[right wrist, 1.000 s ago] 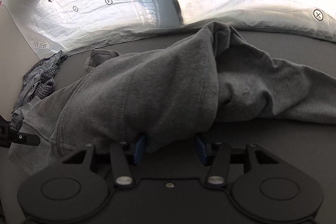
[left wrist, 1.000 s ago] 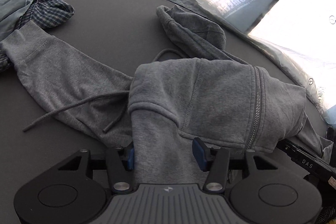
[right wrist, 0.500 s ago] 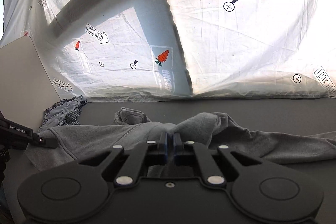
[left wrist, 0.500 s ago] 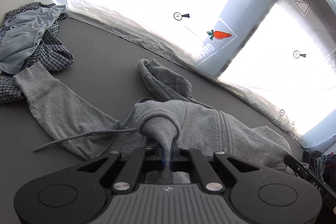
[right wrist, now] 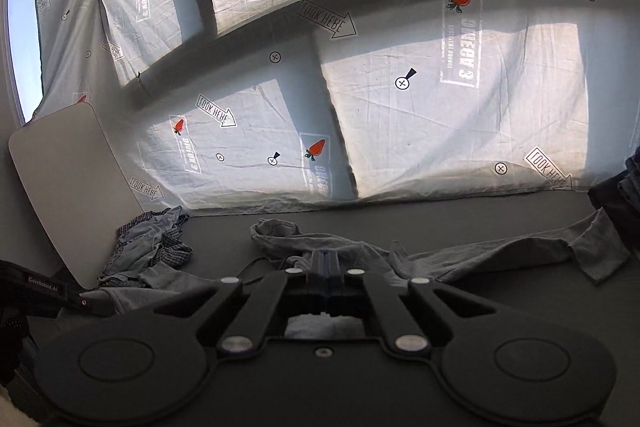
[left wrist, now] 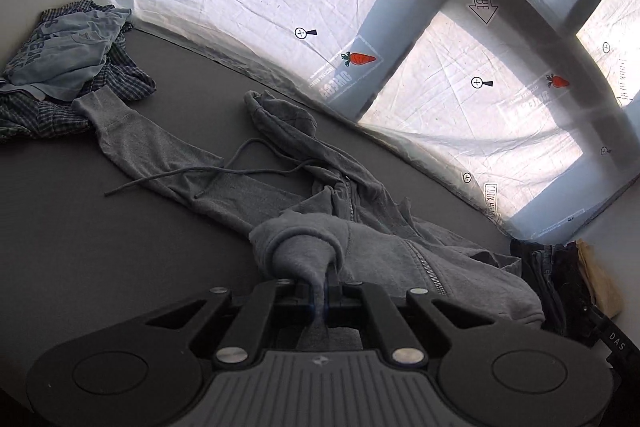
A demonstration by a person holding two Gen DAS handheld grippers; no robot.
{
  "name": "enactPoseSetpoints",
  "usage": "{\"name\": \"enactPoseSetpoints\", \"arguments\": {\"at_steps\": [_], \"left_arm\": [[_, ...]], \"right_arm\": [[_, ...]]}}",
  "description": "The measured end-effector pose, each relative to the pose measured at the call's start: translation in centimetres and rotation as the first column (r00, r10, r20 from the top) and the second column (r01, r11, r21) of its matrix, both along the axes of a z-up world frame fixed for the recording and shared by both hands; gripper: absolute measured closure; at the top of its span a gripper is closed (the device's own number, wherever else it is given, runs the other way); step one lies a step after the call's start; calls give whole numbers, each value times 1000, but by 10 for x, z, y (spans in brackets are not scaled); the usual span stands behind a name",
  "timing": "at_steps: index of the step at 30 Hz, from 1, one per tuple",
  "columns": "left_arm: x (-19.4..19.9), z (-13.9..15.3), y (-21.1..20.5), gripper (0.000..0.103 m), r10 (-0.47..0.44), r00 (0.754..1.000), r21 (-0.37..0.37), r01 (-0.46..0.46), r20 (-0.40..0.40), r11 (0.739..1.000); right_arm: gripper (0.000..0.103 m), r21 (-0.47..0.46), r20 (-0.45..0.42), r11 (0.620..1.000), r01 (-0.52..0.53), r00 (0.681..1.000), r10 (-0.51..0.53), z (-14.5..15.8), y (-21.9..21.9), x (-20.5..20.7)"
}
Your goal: Fold clothes
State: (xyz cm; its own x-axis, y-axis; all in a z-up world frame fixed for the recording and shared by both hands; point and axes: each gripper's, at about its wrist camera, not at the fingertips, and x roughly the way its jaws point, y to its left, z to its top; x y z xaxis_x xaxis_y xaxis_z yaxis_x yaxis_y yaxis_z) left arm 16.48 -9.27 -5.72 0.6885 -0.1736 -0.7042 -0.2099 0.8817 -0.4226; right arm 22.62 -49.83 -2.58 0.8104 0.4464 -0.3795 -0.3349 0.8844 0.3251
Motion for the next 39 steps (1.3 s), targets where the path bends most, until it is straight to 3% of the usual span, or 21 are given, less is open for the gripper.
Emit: {"name": "enactPoseSetpoints", "arguments": {"at_steps": [3,7,9,12,14,16,19,22,23,24,25,26,27,31,35,39], "left_arm": [[-18,-37,-1,98,-36,990,-33,32,-134,999],[-32,-95,-9,97,13,939,133,35,-344,991],[-42,-105,-5,94,39,934,156,17,-354,988],[-52,-108,4,81,72,941,158,-20,-332,987],[-54,-109,6,70,99,945,204,-36,-311,978],[-53,-112,9,50,104,948,229,-34,-302,973],[-46,-126,15,39,91,950,193,-33,-300,981],[-39,-145,23,41,103,937,144,-57,-333,988],[-38,-149,22,42,106,935,152,-57,-339,987],[-37,-153,20,51,110,934,163,-56,-340,985],[-36,-155,18,73,110,932,166,-55,-347,985],[-37,-157,17,88,110,930,160,-57,-350,986],[-39,-155,15,101,121,934,158,-71,-336,985],[-51,-150,5,100,103,940,163,-51,-325,985],[-57,-166,6,99,101,918,115,-61,-384,992],[-55,-159,16,84,120,921,118,-82,-371,990]], "right_arm": [[103,-31,-95,997,69,993,-72,-24,-12,-13],[100,-79,-243,989,124,960,-139,-74,-19,-20],[95,-101,-317,984,145,933,-170,-100,-20,-22],[81,-119,-413,982,150,891,-186,-134,-17,-23],[70,-145,-471,982,124,864,-179,-155,-8,-23],[67,-170,-507,982,83,847,-159,-170,1,-24],[53,-186,-530,982,24,839,-121,-181,17,-25],[55,-252,-497,968,-14,860,-117,-183,33,-28],[75,-285,-483,958,-28,868,-118,-182,37,-28],[85,-316,-471,948,-42,874,-119,-181,40,-28],[92,-321,-469,946,-51,876,-112,-180,40,-29],[101,-299,-473,953,-46,875,-107,-178,36,-30],[101,-288,-478,957,-30,871,-116,-176,30,-33],[101,-304,-498,952,27,847,-183,-167,12,-47],[101,-291,-546,956,48,811,-207,-173,0,-47],[93,-308,-532,948,76,813,-238,-165,5,-42]]}}
